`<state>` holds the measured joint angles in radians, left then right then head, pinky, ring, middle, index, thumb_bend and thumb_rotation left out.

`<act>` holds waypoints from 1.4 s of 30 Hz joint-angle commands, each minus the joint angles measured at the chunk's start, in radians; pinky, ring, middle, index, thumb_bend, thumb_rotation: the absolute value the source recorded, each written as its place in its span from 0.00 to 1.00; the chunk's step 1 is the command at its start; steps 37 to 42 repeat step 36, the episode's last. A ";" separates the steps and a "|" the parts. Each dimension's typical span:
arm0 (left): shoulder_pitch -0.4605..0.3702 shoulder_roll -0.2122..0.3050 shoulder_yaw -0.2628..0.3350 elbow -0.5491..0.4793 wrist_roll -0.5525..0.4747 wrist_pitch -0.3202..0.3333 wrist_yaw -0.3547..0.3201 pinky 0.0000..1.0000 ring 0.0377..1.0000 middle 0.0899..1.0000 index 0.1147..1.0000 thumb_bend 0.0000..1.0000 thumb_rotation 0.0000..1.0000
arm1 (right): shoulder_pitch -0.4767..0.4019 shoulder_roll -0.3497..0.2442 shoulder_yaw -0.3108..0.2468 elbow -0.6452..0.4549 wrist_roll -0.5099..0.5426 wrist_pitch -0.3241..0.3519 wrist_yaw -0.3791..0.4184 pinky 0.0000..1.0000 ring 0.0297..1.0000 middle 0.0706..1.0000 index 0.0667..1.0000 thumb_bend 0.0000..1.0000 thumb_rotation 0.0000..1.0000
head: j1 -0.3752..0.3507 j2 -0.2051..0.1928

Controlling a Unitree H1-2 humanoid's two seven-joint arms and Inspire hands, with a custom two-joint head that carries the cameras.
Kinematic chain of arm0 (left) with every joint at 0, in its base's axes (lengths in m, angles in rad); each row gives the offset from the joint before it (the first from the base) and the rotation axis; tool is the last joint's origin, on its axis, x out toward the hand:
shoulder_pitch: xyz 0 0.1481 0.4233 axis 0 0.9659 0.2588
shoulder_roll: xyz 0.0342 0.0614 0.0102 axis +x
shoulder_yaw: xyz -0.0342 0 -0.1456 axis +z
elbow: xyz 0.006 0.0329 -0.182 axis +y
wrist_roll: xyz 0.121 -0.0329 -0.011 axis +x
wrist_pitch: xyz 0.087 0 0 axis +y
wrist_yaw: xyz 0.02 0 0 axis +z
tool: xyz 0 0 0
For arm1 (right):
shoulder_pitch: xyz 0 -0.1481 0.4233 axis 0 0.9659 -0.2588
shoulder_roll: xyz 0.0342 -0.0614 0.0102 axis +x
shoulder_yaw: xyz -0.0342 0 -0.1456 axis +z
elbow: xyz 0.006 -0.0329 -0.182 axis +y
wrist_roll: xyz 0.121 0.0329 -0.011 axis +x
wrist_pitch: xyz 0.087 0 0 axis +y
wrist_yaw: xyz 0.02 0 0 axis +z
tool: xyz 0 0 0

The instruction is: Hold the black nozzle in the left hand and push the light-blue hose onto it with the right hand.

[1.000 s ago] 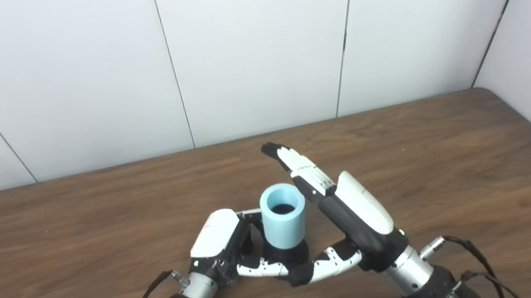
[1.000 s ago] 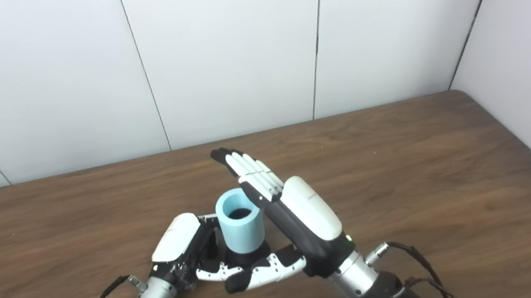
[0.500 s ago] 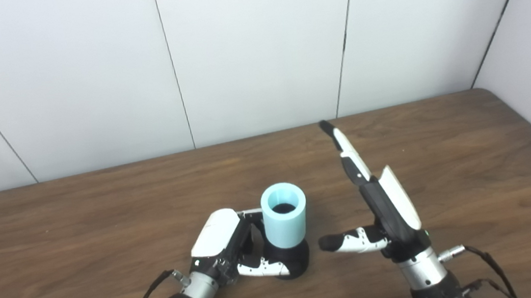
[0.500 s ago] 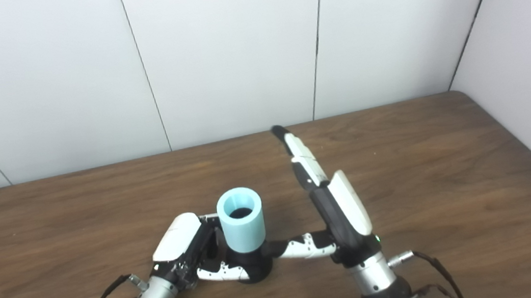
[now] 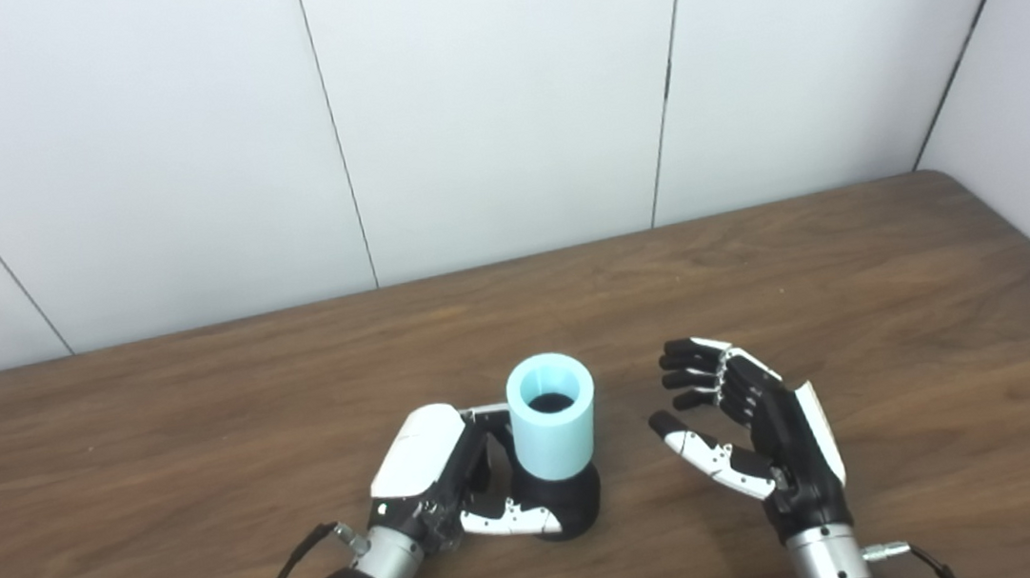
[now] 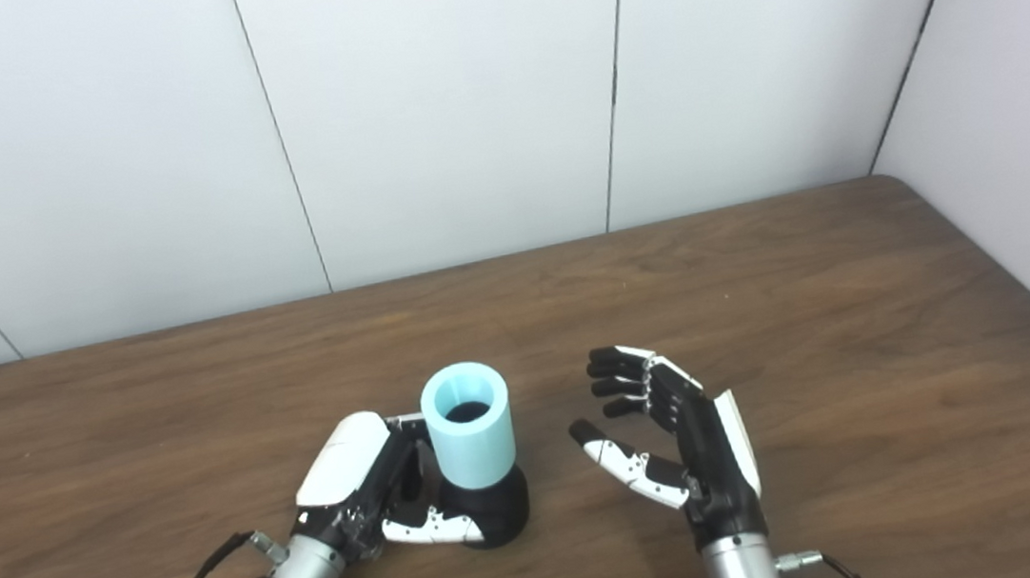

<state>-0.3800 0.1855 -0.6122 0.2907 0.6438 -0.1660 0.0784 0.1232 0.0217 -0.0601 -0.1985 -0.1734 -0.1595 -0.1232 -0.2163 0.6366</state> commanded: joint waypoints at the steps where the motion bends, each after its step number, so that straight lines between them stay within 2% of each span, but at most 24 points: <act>1: 0.106 0.026 -0.051 0.095 0.052 0.076 -0.114 0.21 0.33 0.38 0.47 0.49 0.00 | -0.016 -0.001 0.002 -0.037 0.005 -0.013 -0.001 0.56 0.64 0.65 0.64 0.35 0.11 | 0.002 0.000; 6: 0.108 0.024 -0.046 0.098 0.048 0.078 -0.111 0.23 0.33 0.39 0.47 0.50 0.00 | -0.014 -0.004 0.003 -0.030 0.001 -0.015 -0.002 0.56 0.65 0.66 0.63 0.36 0.15 | 0.002 0.000; 9: 0.110 0.022 -0.042 0.095 0.046 0.085 -0.111 0.30 0.37 0.44 0.46 0.50 0.00 | -0.012 -0.007 0.004 -0.026 0.000 -0.016 -0.001 0.55 0.64 0.66 0.63 0.36 0.13 | 0.009 0.000; 13: 0.114 0.024 -0.044 0.084 0.077 0.094 -0.093 0.32 0.37 0.45 0.47 0.50 0.00 | -0.012 -0.004 0.003 -0.028 0.006 -0.007 0.000 0.55 0.64 0.65 0.63 0.35 0.10 | 0.005 0.000; 14: 0.115 0.025 -0.046 0.080 0.093 0.095 -0.085 0.38 0.47 0.54 0.45 0.51 0.03 | -0.011 -0.004 0.005 -0.030 0.004 -0.004 0.001 0.55 0.64 0.65 0.63 0.35 0.10 | 0.005 0.000; 15: 0.115 0.027 -0.050 0.078 0.114 0.091 -0.071 0.44 0.54 0.58 0.50 0.74 0.01 | -0.011 -0.005 0.007 -0.032 0.004 -0.001 0.004 0.55 0.64 0.65 0.63 0.34 0.11 | 0.009 0.000; 16: 0.114 0.028 -0.054 0.076 0.135 0.089 -0.060 0.53 0.62 0.62 0.54 0.87 0.01 | -0.010 -0.007 0.010 -0.033 0.006 0.001 0.007 0.55 0.64 0.66 0.64 0.34 0.12 | 0.012 0.000; 17: 0.115 0.029 -0.055 0.076 0.151 0.084 -0.048 0.62 0.69 0.65 0.58 0.95 0.00 | -0.010 -0.008 0.012 -0.033 0.007 0.002 0.010 0.55 0.65 0.66 0.64 0.34 0.12 | 0.013 0.000; 19: 0.118 0.028 -0.054 0.073 0.175 0.086 -0.038 0.68 0.74 0.68 0.62 0.99 0.00 | -0.008 -0.010 0.012 -0.036 0.016 0.012 0.017 0.55 0.65 0.66 0.64 0.34 0.14 | 0.014 -0.001; 22: 0.126 0.024 -0.041 0.068 0.188 0.087 -0.031 0.69 0.75 0.71 0.67 1.00 0.00 | -0.005 -0.013 0.011 -0.036 0.018 0.019 0.017 0.55 0.65 0.67 0.65 0.33 0.15 | 0.014 -0.001; 28: 0.133 0.023 -0.042 0.056 0.253 0.096 -0.001 0.71 0.77 0.75 0.72 1.00 0.09 | -0.005 -0.018 0.008 -0.028 0.028 0.006 0.019 0.56 0.66 0.67 0.65 0.33 0.13 | 0.017 -0.002; 32: 0.141 0.019 -0.037 0.046 0.280 0.106 0.012 0.69 0.74 0.74 0.72 1.00 0.10 | 0.001 -0.020 0.008 -0.037 0.022 0.008 0.018 0.56 0.65 0.67 0.65 0.33 0.12 | 0.019 0.000; 36: 0.154 0.016 -0.013 0.026 0.254 0.115 -0.009 0.69 0.73 0.73 0.72 1.00 0.14 | 0.007 -0.017 0.009 -0.048 0.021 0.018 0.017 0.56 0.65 0.67 0.64 0.34 0.14 | 0.019 0.004; 42: 0.154 0.016 -0.013 0.026 0.254 0.115 -0.009 0.69 0.73 0.73 0.72 1.00 0.14 | 0.007 -0.017 0.009 -0.048 0.021 0.018 0.017 0.56 0.65 0.67 0.64 0.34 0.14 | 0.019 0.004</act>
